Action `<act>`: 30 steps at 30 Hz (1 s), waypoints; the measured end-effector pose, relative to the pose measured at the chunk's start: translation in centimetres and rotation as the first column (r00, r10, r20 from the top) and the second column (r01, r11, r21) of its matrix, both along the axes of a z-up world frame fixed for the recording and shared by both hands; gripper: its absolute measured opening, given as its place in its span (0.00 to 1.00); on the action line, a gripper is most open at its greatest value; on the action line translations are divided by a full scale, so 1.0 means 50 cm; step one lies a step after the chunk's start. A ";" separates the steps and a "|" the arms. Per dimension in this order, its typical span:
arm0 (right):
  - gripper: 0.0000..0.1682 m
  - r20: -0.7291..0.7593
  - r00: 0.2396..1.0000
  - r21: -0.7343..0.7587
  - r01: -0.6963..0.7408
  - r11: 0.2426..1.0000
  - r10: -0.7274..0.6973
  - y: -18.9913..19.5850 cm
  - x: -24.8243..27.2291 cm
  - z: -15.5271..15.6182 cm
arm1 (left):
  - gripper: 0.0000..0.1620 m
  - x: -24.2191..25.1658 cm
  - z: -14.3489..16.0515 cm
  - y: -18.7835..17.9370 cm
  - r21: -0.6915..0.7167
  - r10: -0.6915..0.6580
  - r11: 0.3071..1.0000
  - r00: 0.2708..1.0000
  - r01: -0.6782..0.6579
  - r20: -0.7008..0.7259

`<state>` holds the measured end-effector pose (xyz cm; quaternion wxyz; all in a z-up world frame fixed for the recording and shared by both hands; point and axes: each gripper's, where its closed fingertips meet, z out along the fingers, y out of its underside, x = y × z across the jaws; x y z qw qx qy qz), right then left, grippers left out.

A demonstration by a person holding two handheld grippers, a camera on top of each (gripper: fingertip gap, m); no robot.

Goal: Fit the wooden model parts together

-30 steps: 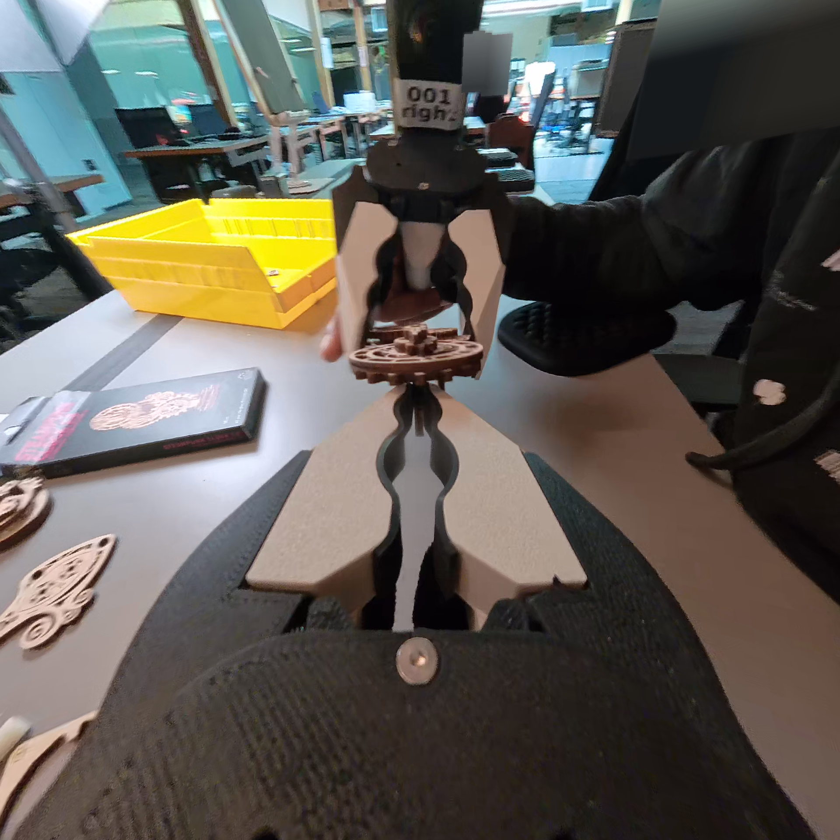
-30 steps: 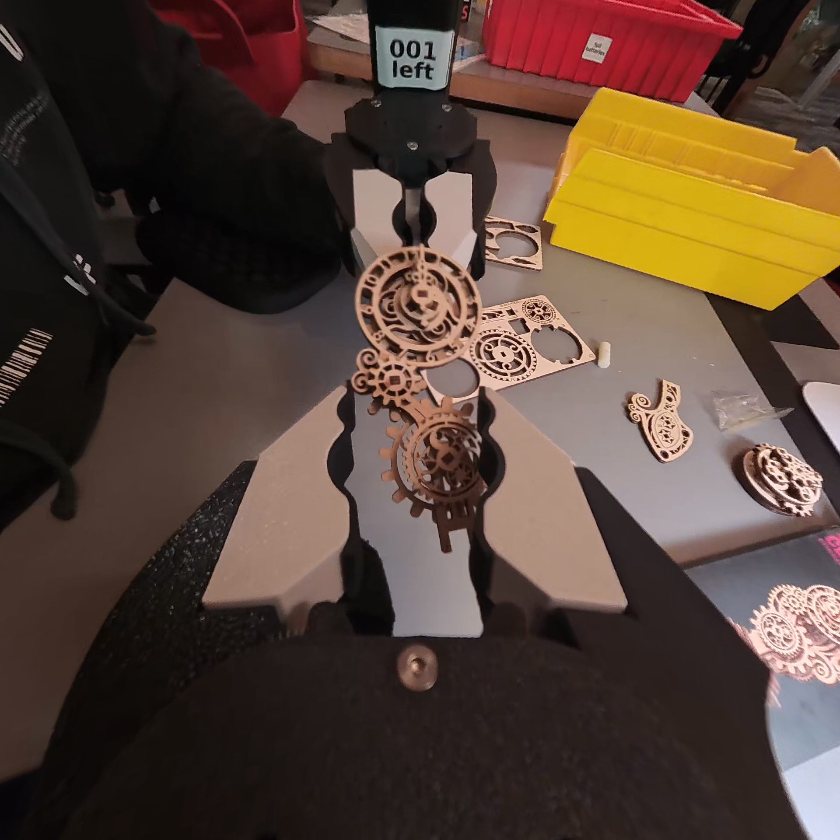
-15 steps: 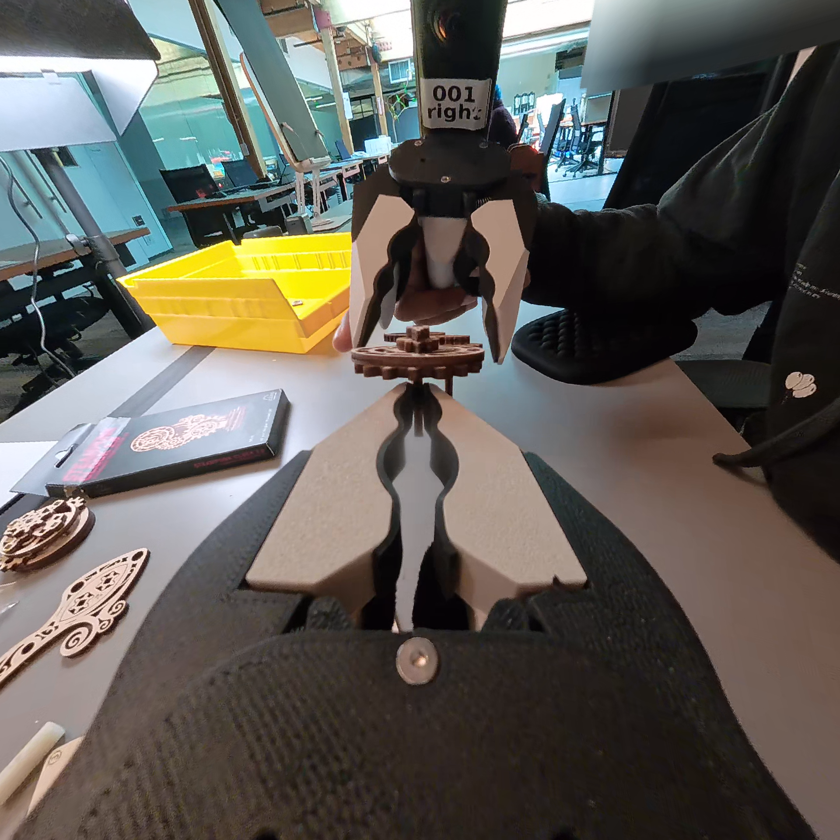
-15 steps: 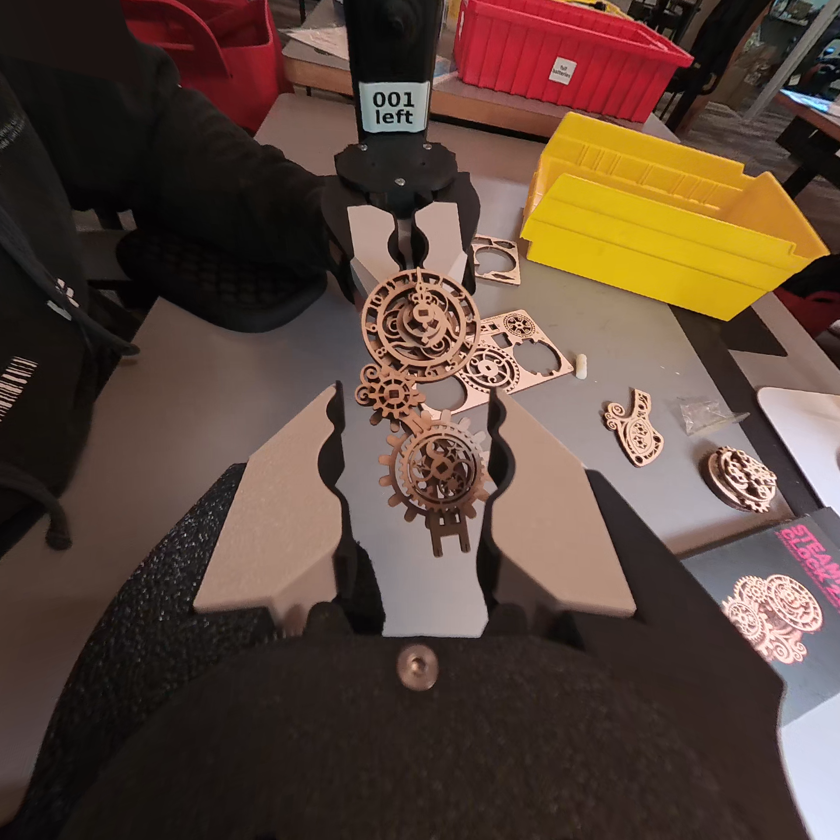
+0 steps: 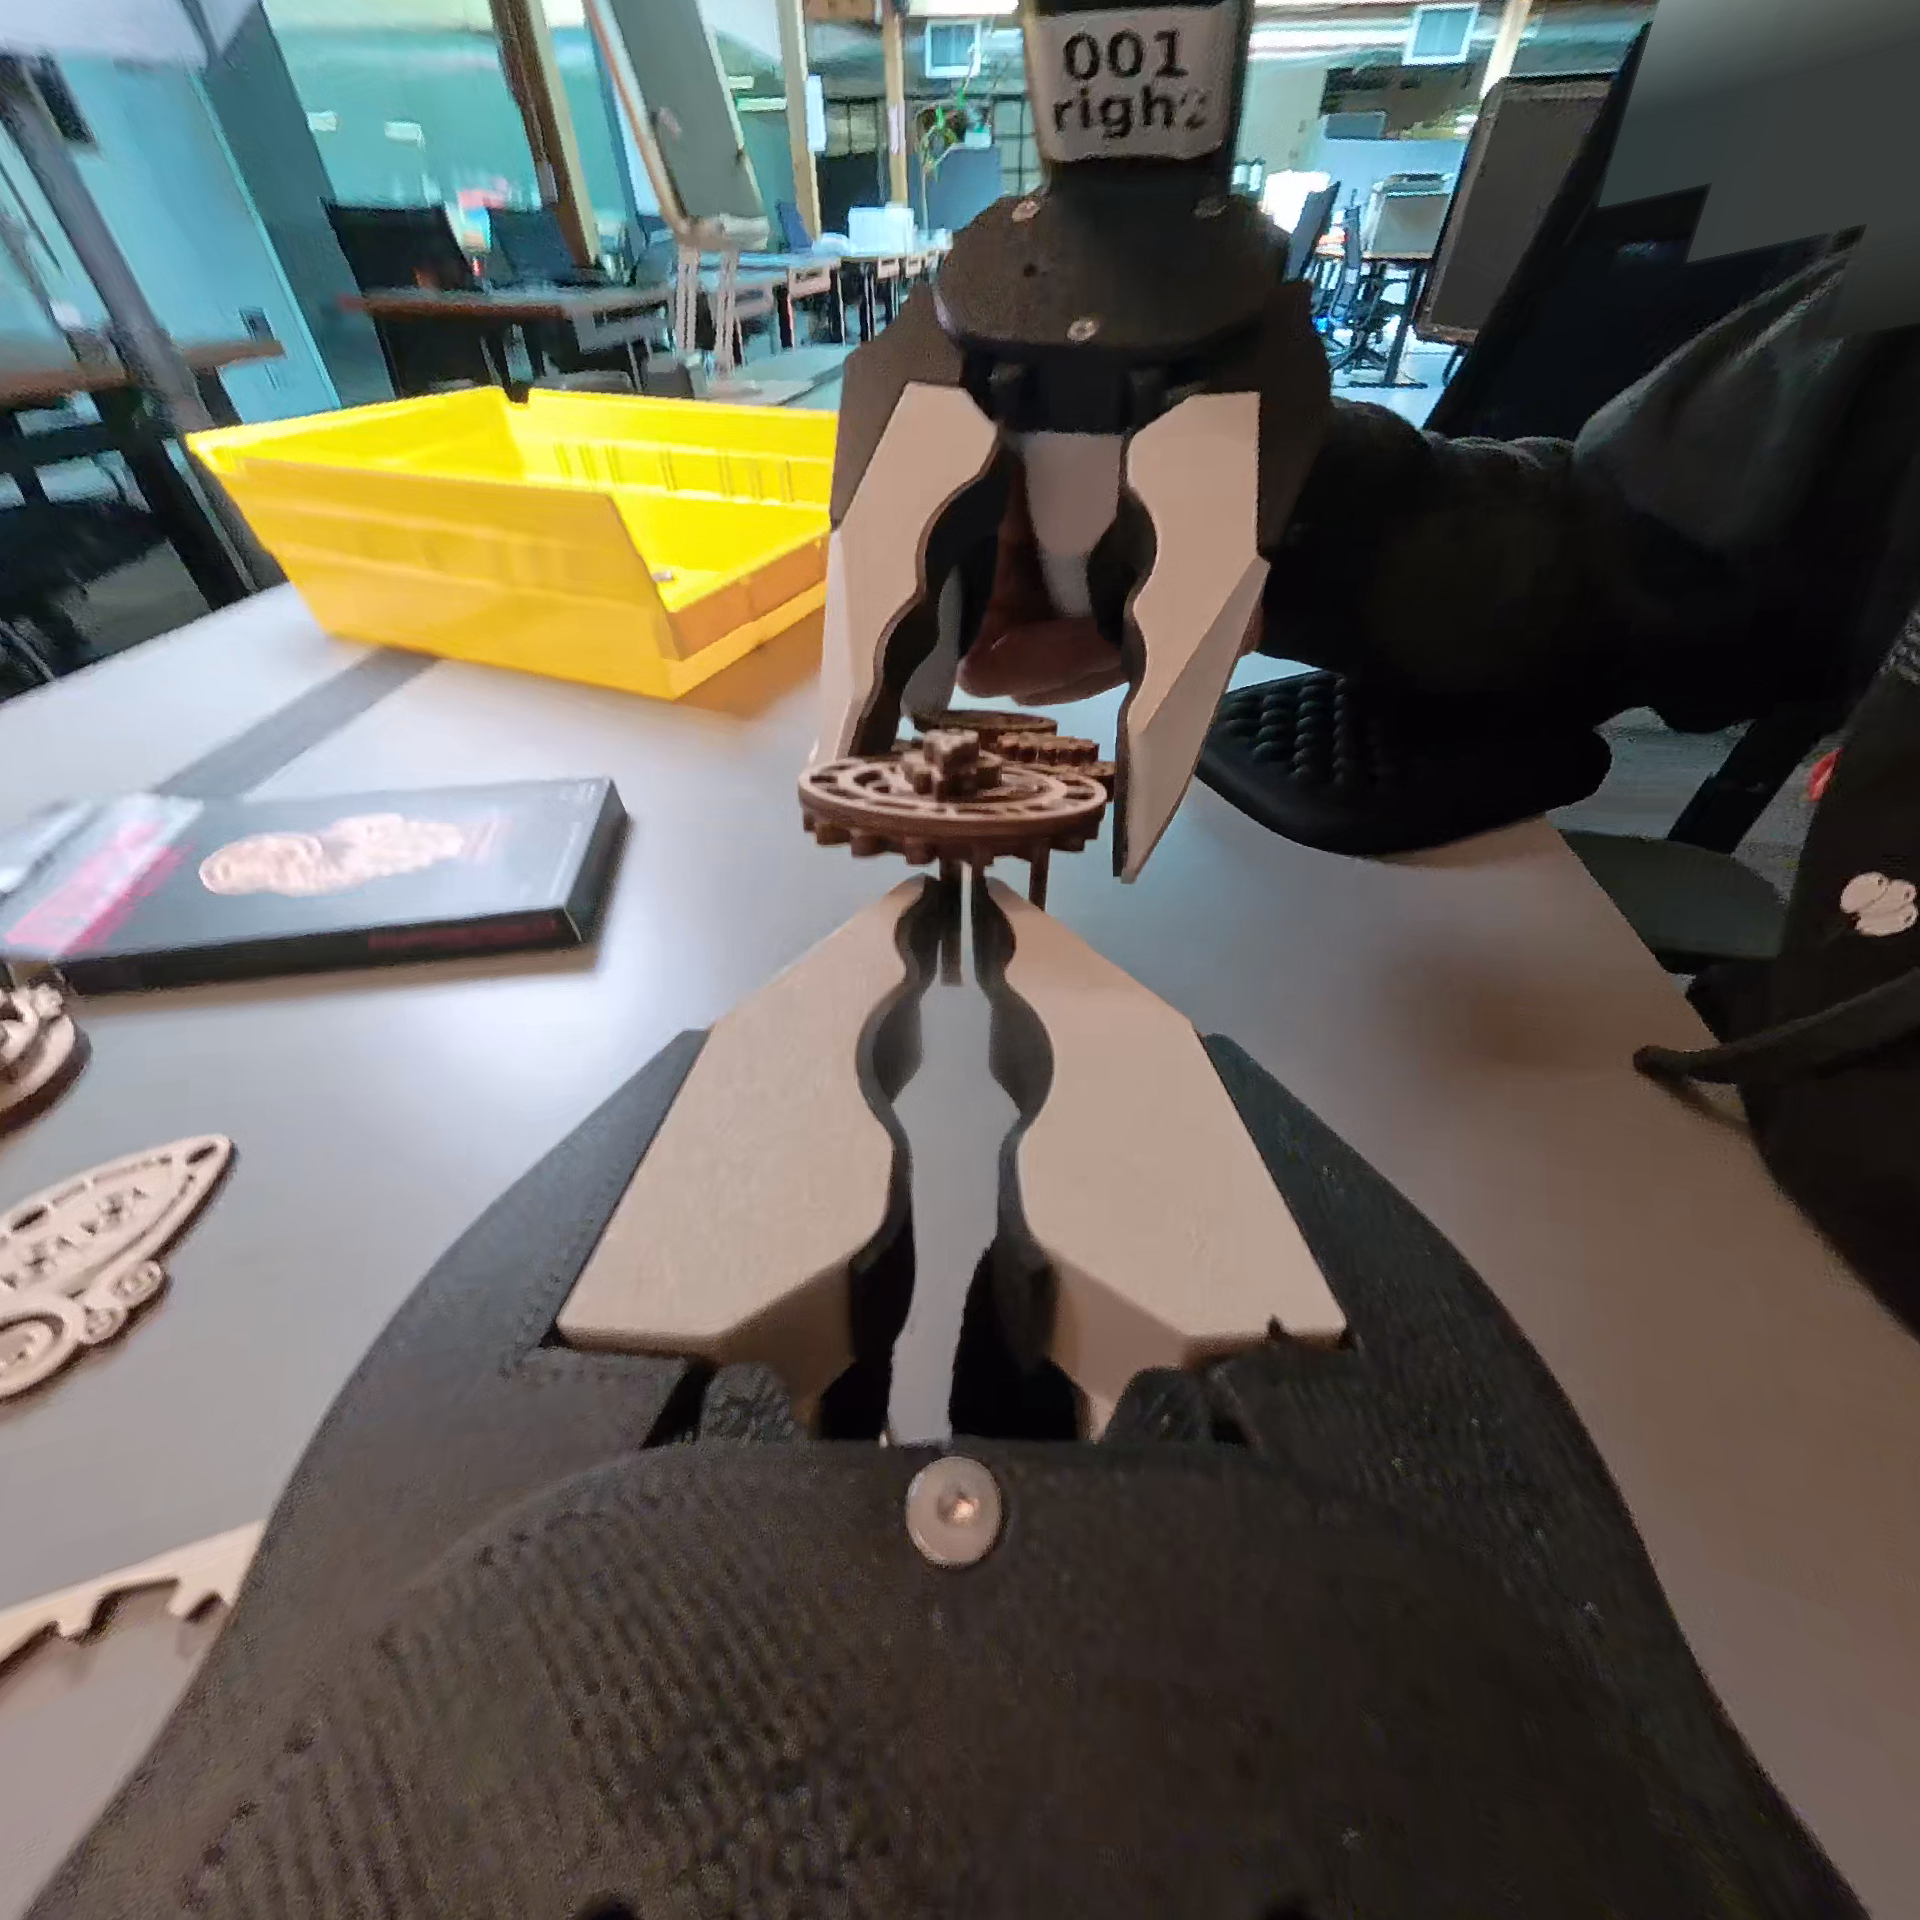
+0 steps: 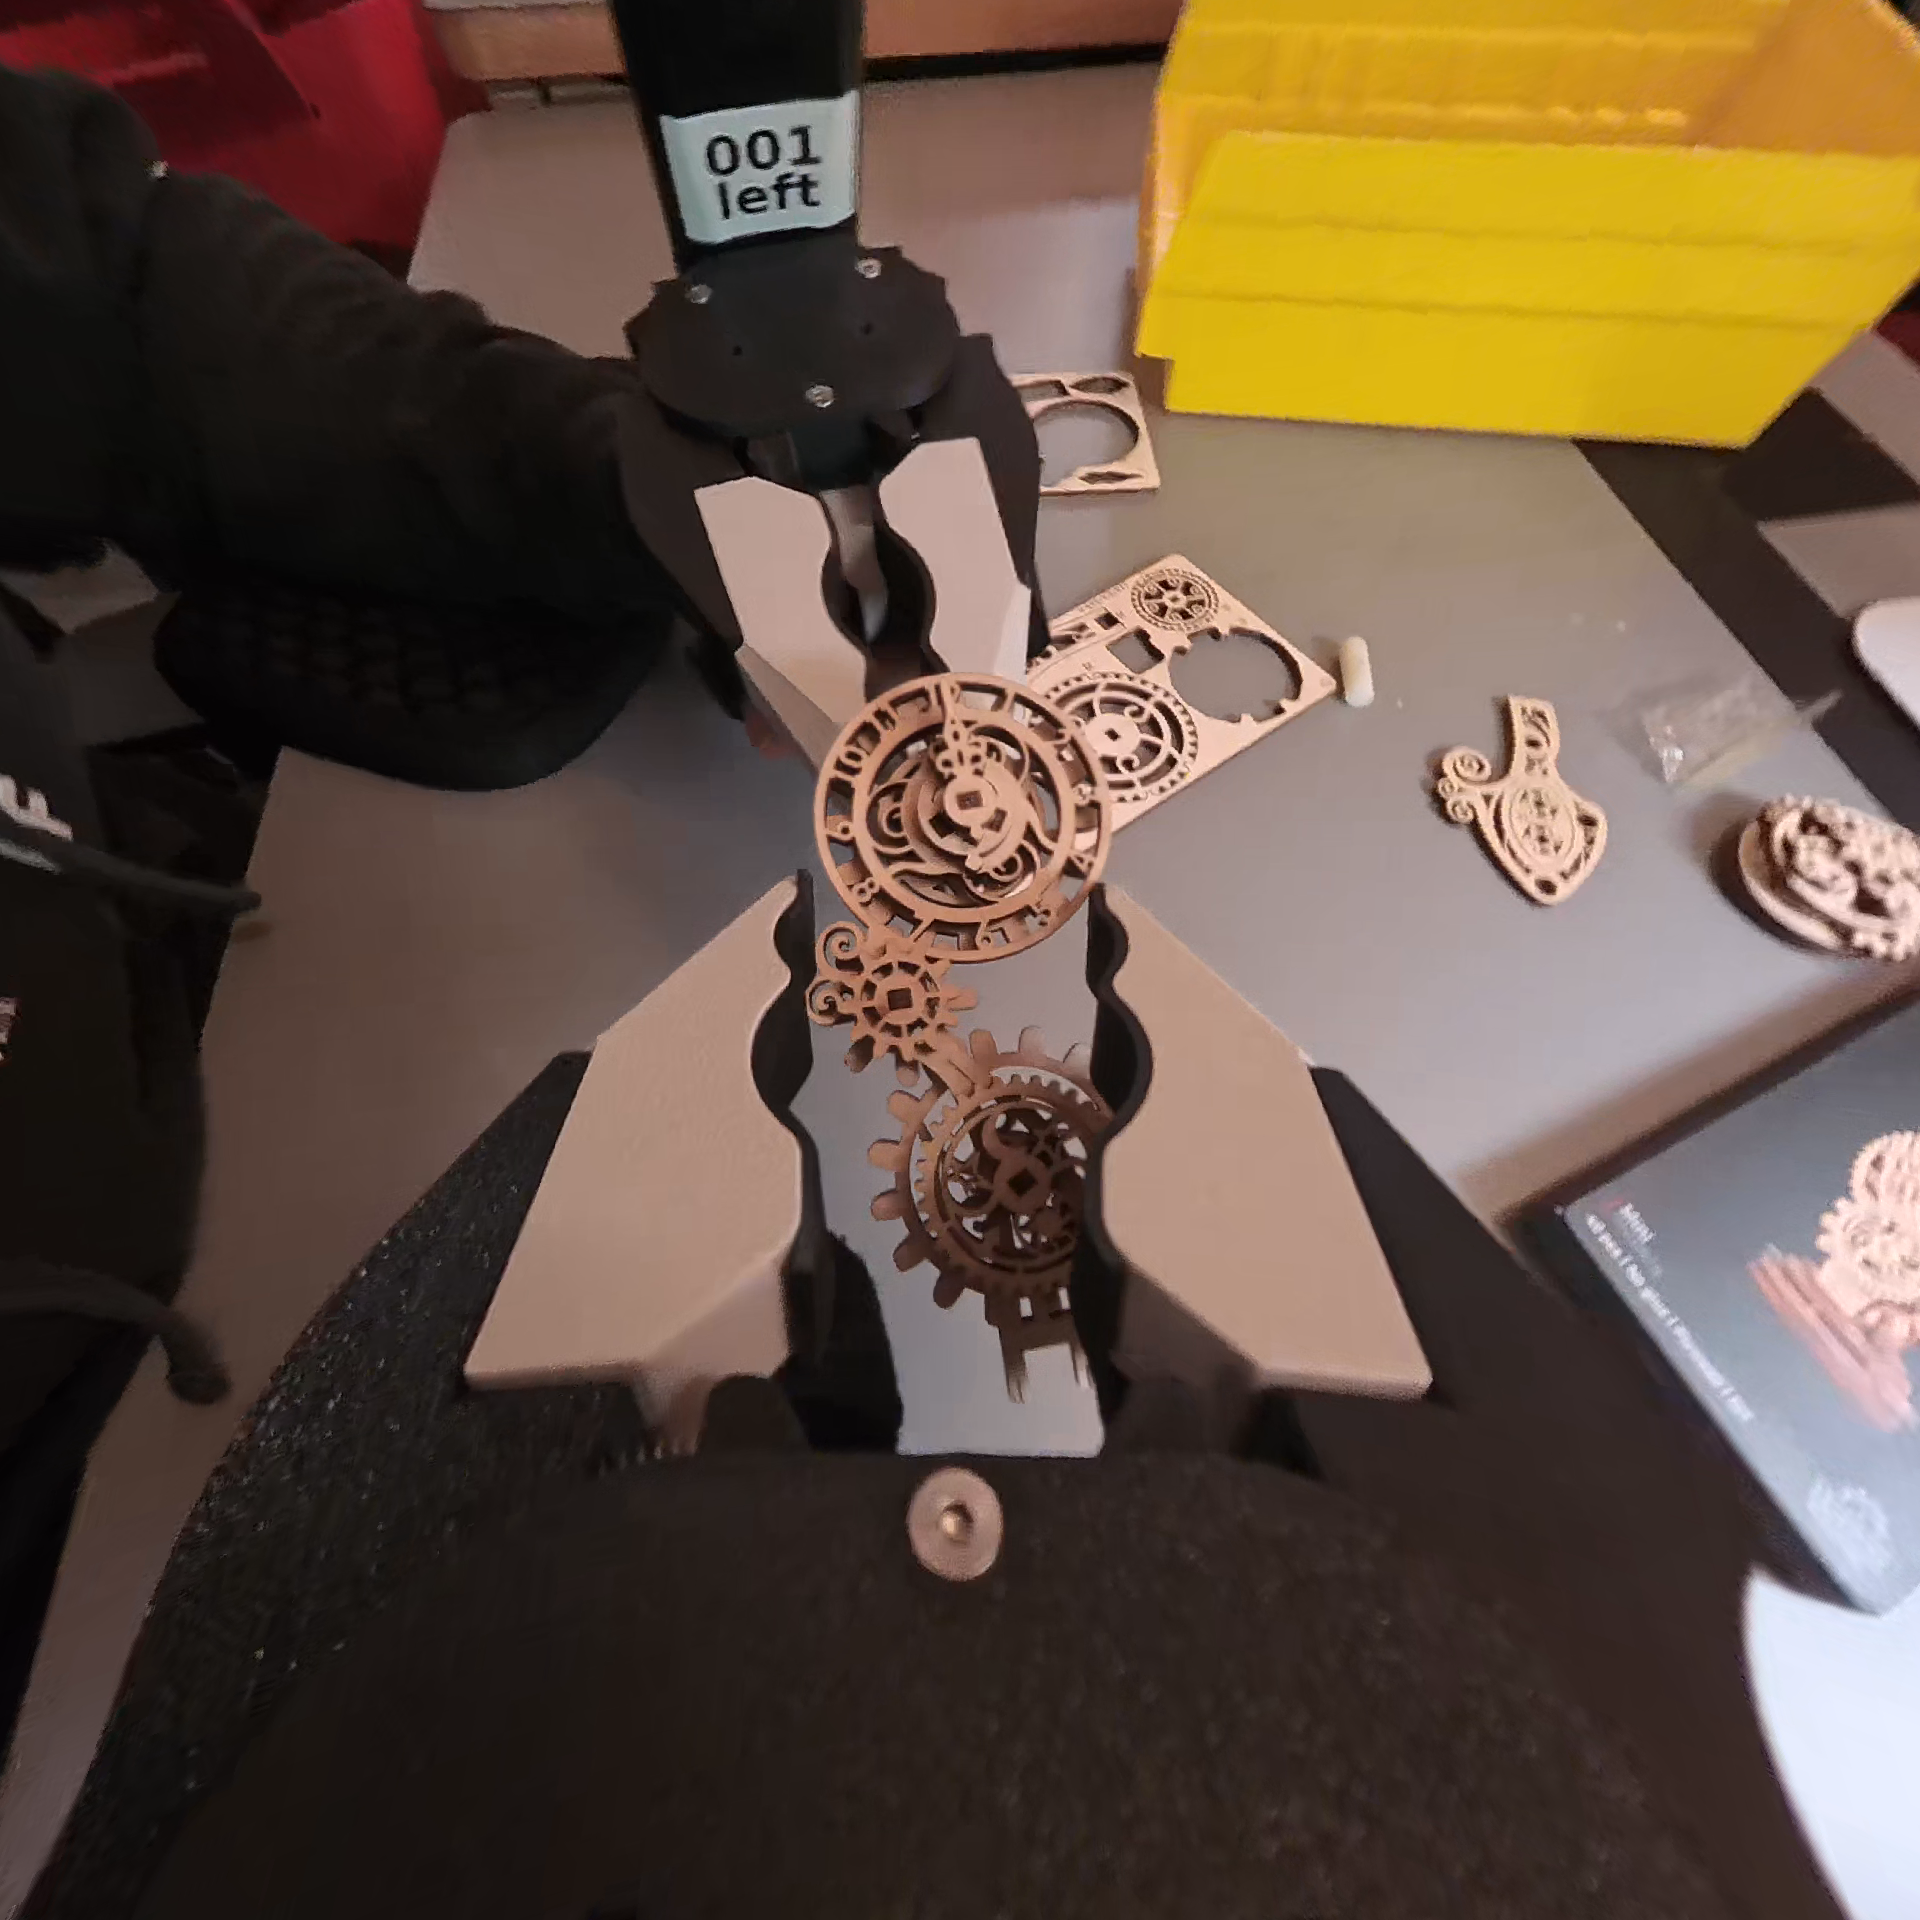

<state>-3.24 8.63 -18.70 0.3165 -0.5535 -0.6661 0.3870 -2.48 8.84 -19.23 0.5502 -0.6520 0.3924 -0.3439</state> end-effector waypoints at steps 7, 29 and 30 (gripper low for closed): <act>0.28 0.094 0.992 -0.077 0.098 0.992 -0.090 0.029 0.010 -0.023 | 0.15 -0.042 0.008 0.018 -0.138 0.032 0.990 0.998 -0.023 0.059; 0.33 -0.050 0.999 -0.109 -0.026 0.994 0.020 0.017 -0.010 -0.032 | 0.01 -0.033 0.005 0.004 -0.386 -0.013 0.919 0.985 0.080 0.172; 0.35 -0.066 0.997 -0.132 -0.056 0.990 0.048 0.006 -0.010 -0.027 | 0.01 -0.030 0.015 -0.002 -0.436 -0.032 0.889 0.968 0.141 0.249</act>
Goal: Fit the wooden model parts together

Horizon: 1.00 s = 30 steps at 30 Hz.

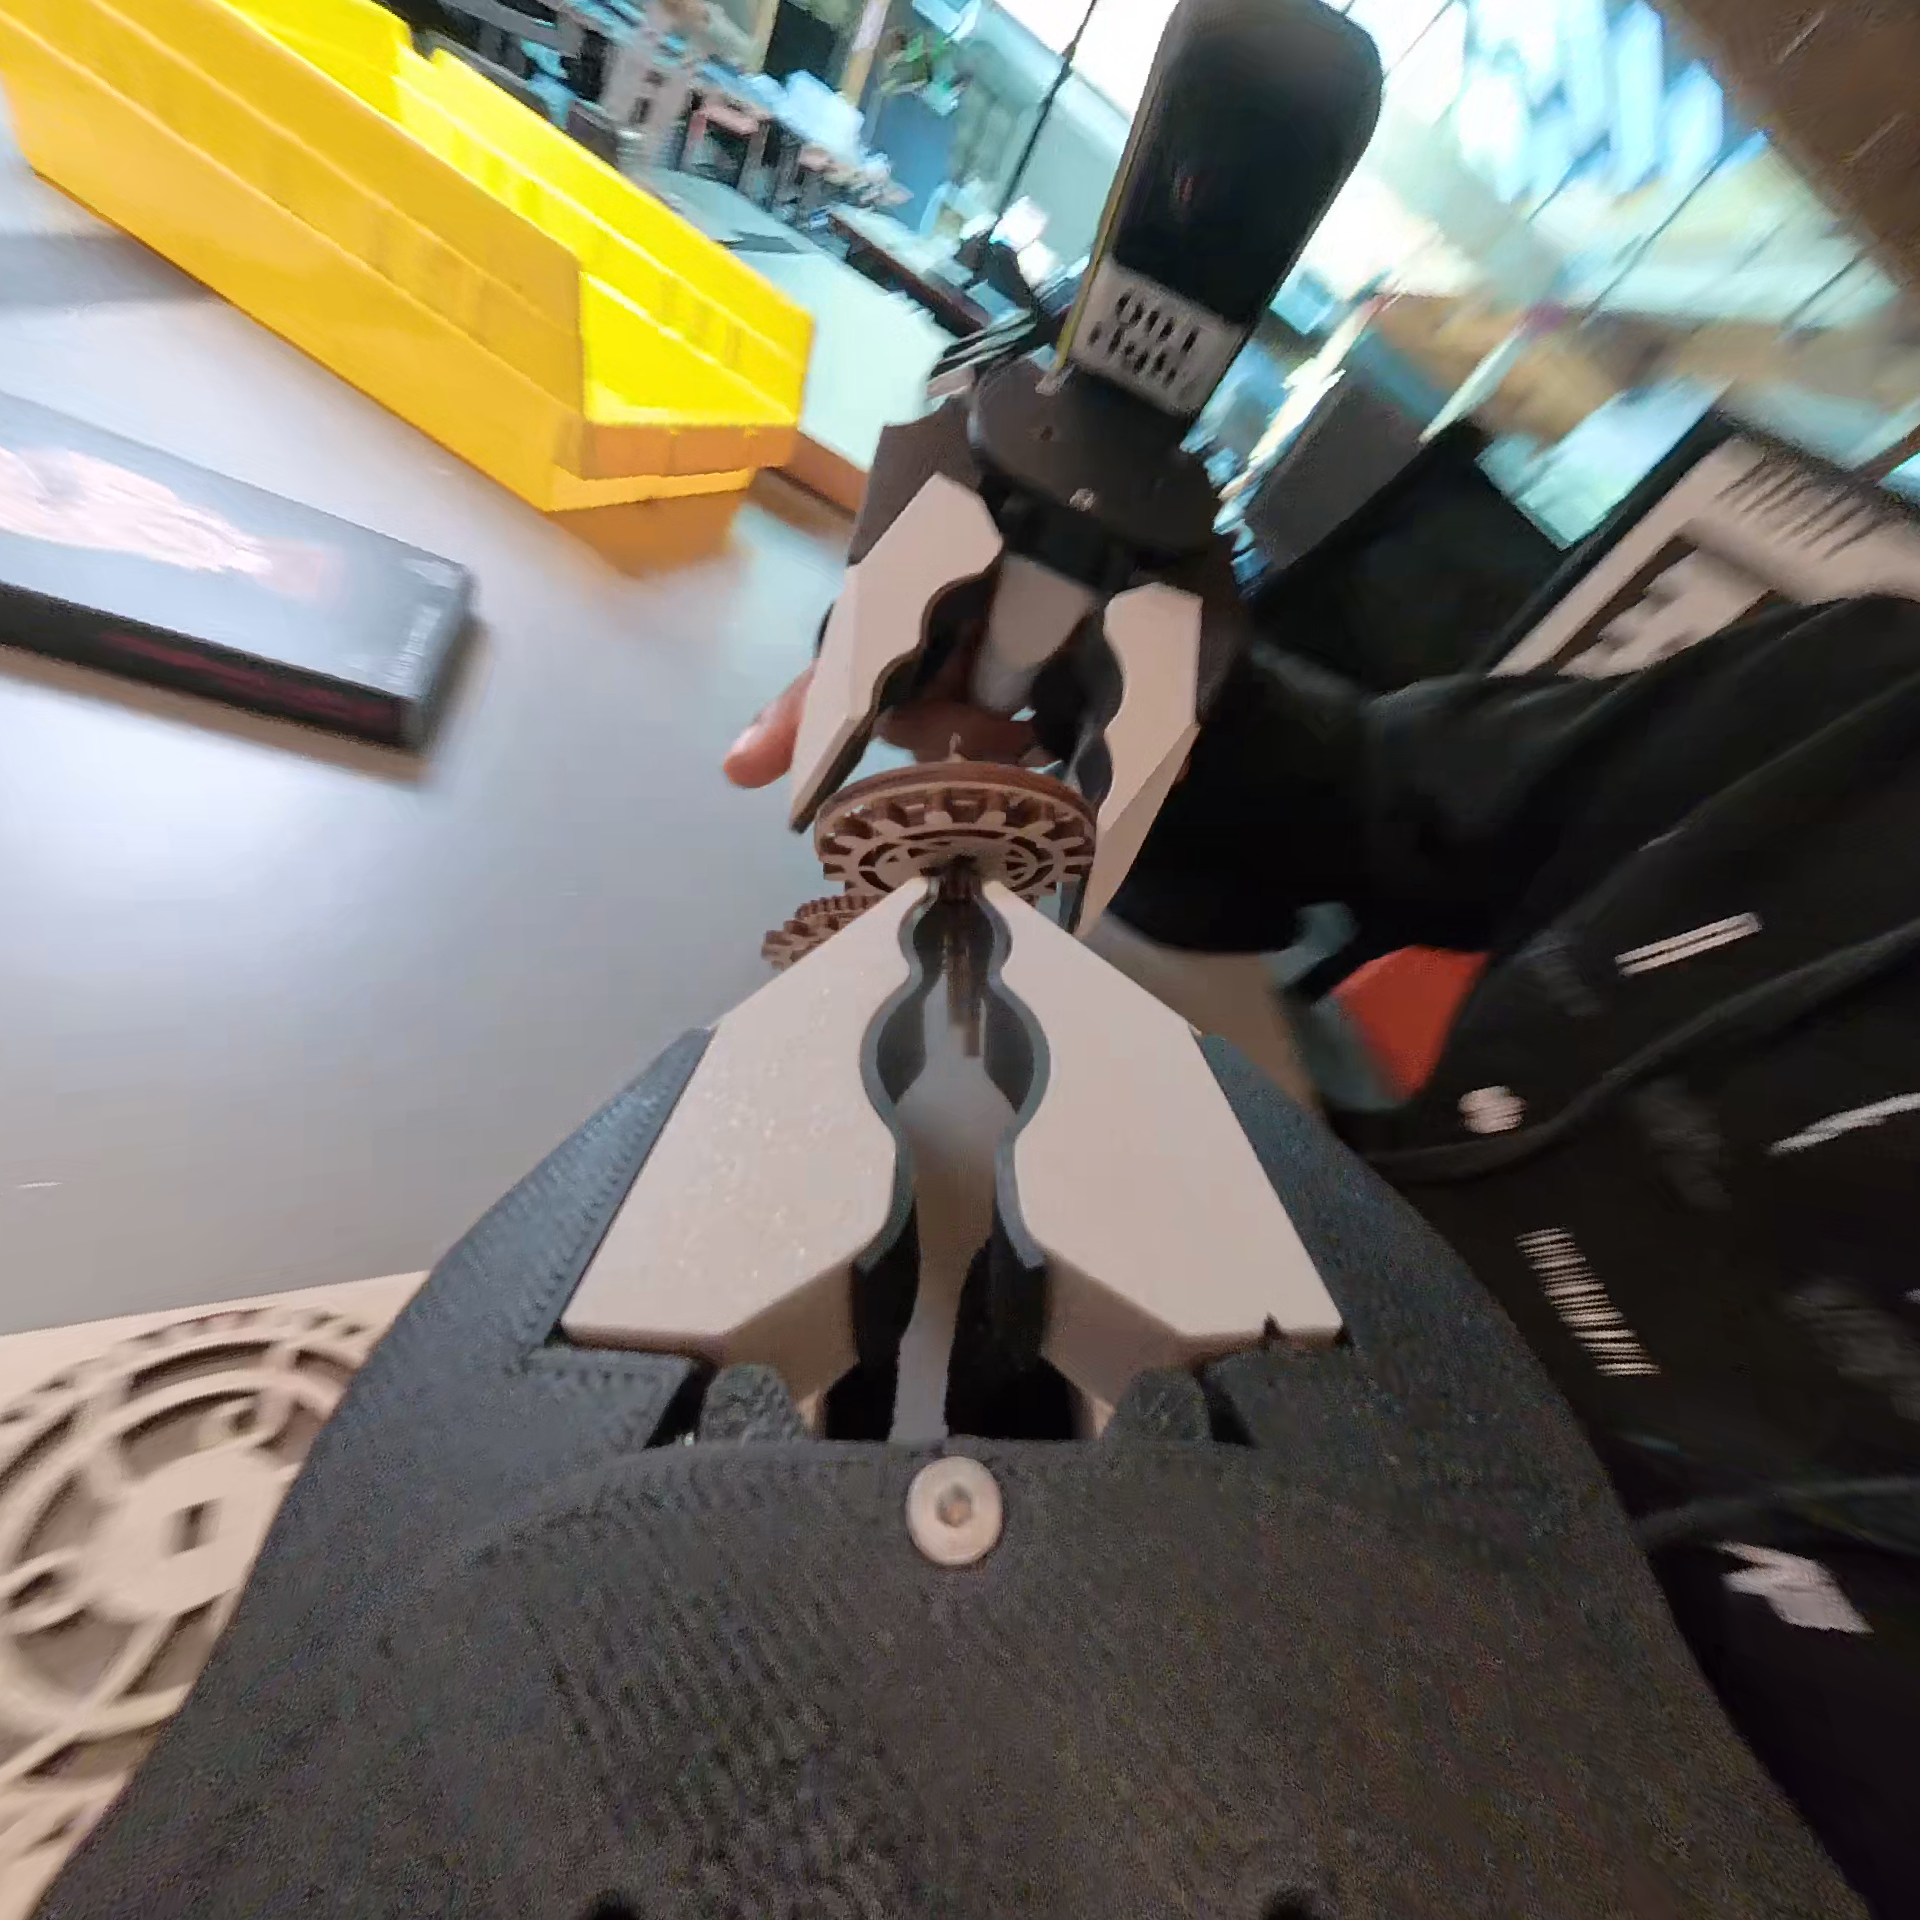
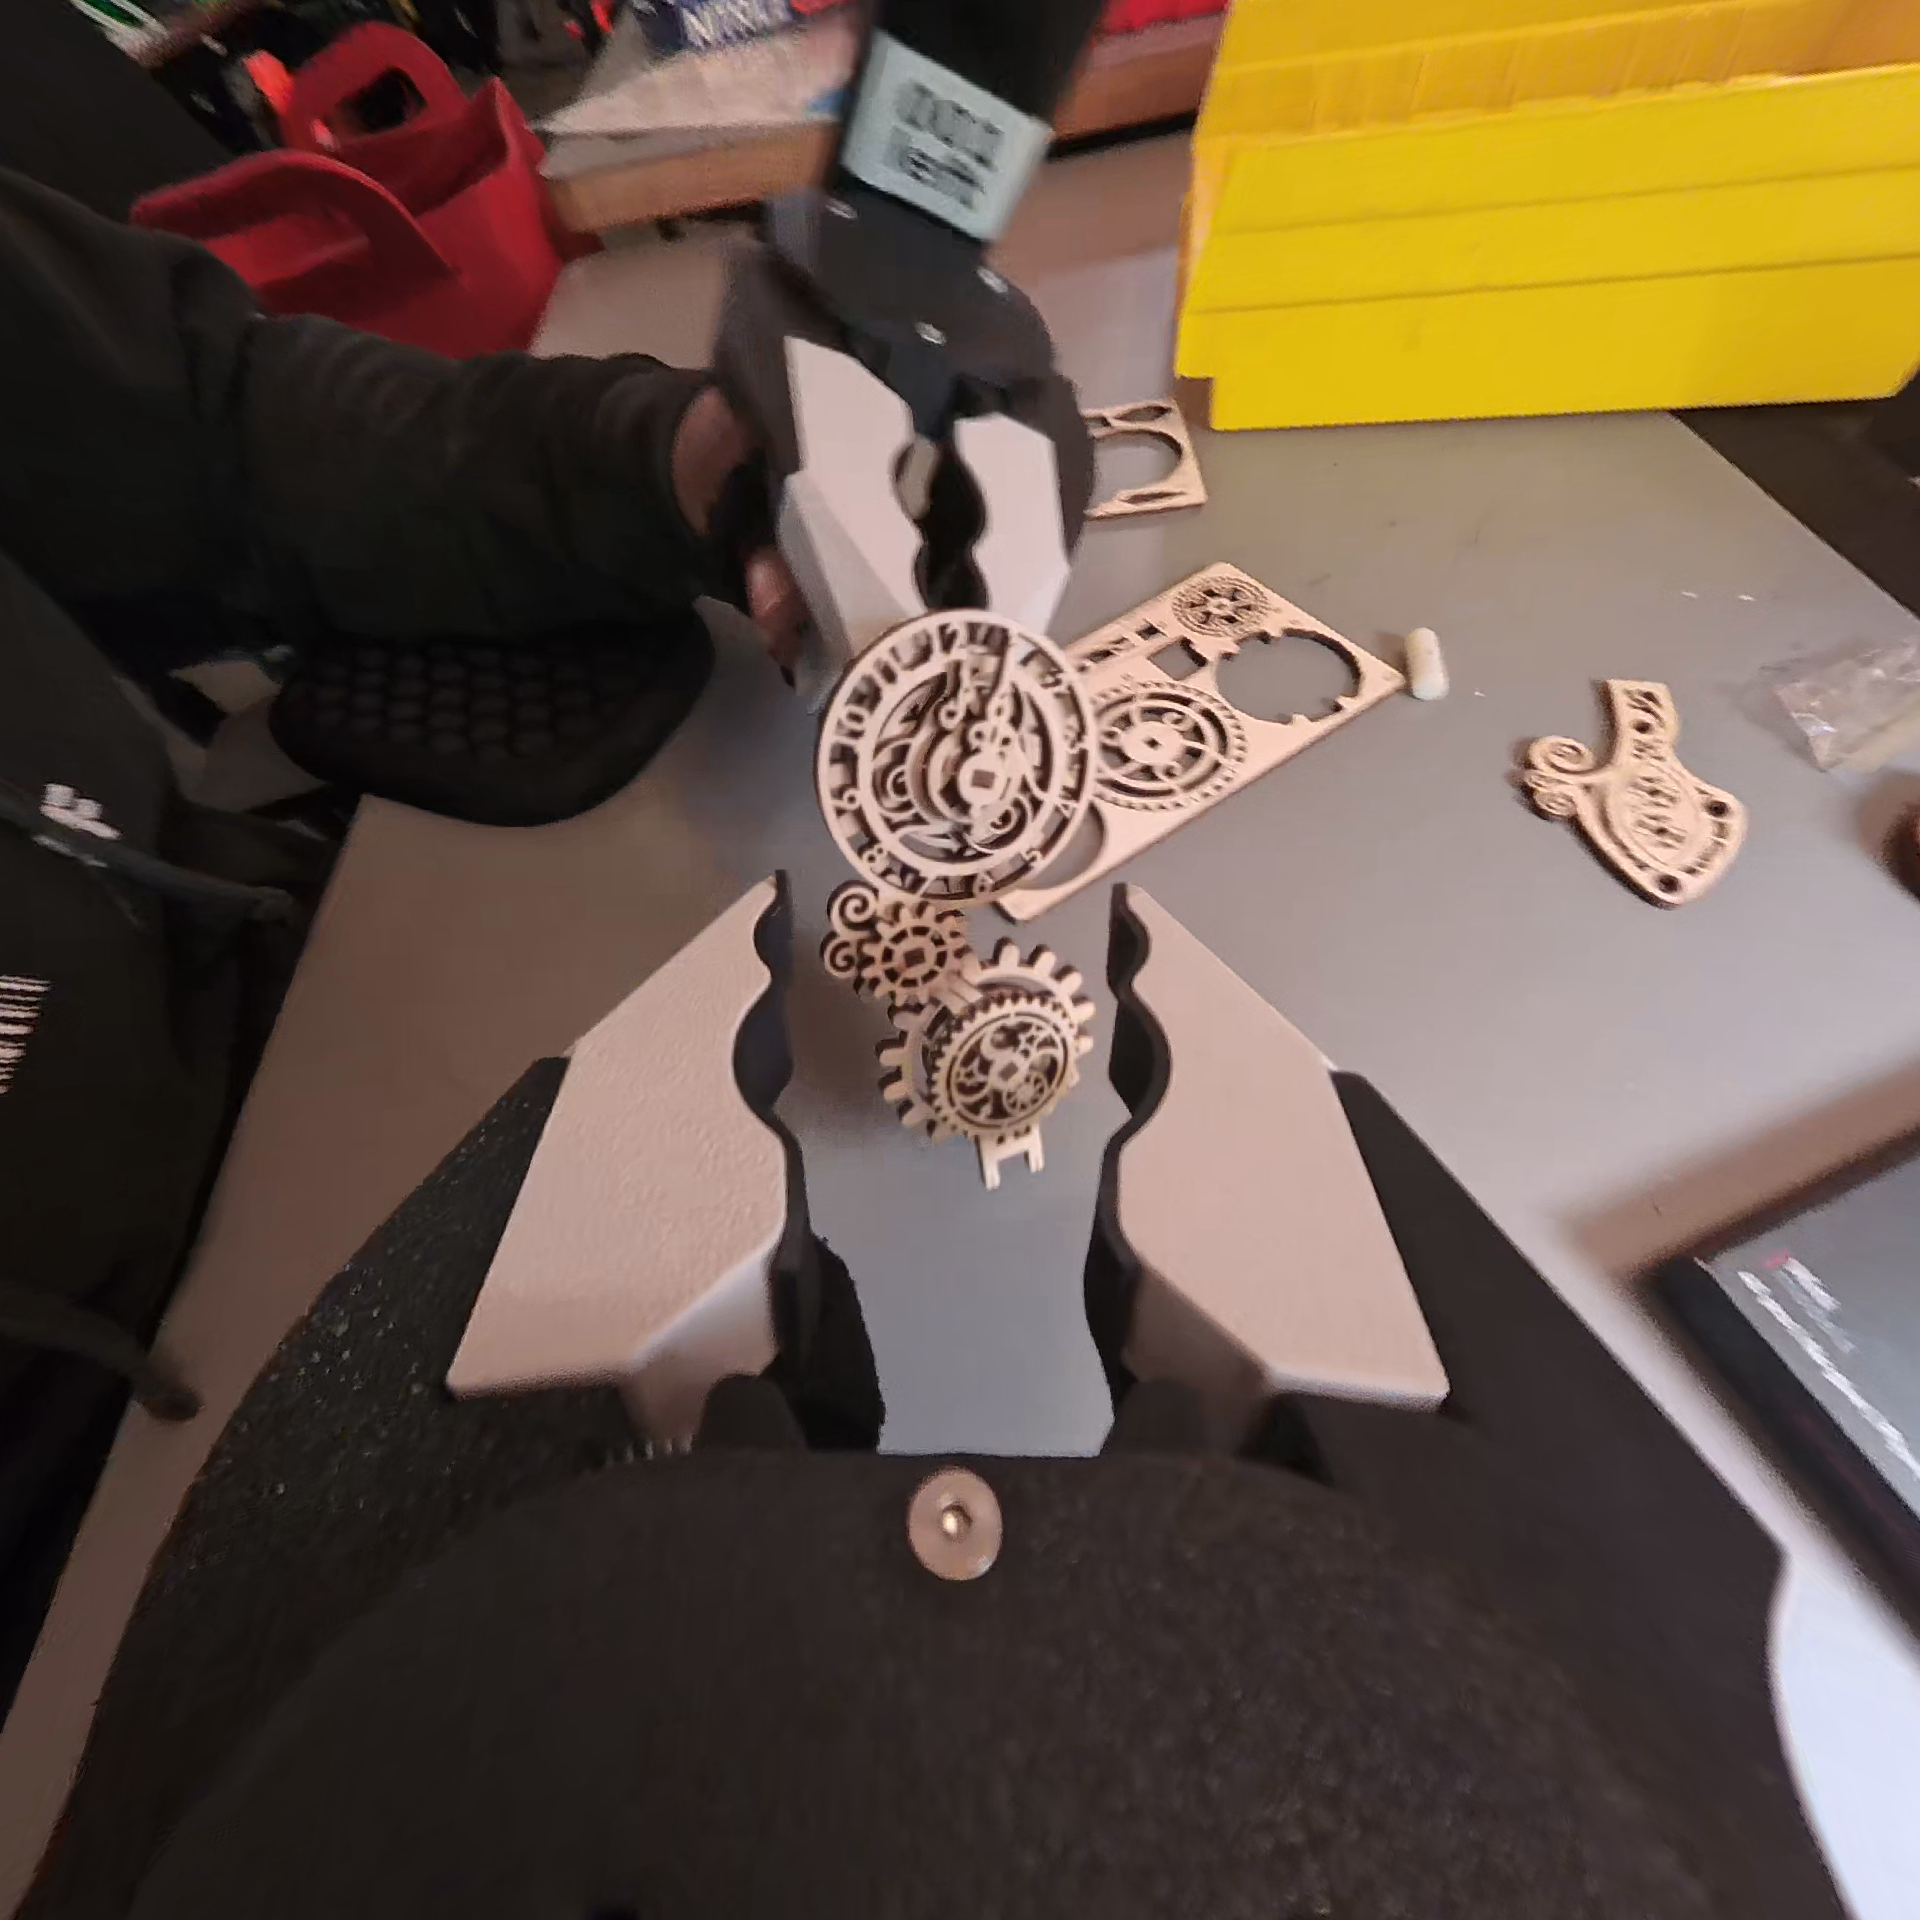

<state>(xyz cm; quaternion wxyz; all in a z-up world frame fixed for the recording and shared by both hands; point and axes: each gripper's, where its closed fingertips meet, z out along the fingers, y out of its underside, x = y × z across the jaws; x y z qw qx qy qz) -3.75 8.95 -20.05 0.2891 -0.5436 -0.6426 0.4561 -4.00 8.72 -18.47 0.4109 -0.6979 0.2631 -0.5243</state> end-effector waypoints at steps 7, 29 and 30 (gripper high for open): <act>0.35 -0.042 0.996 -0.091 -0.083 0.992 0.079 -0.033 0.002 0.011 | 0.01 -0.001 0.037 -0.013 -0.169 -0.080 0.977 0.957 0.132 0.279; 0.19 -0.065 0.998 -0.360 -0.002 0.933 -0.023 -0.012 -0.007 0.034 | 0.01 -0.012 0.033 0.026 0.697 0.392 0.708 0.884 -0.113 -0.255; 0.19 -0.067 0.998 -0.343 -0.002 0.939 -0.023 -0.012 -0.007 0.034 | 0.01 -0.012 0.033 0.024 0.665 0.367 0.737 0.897 -0.120 -0.245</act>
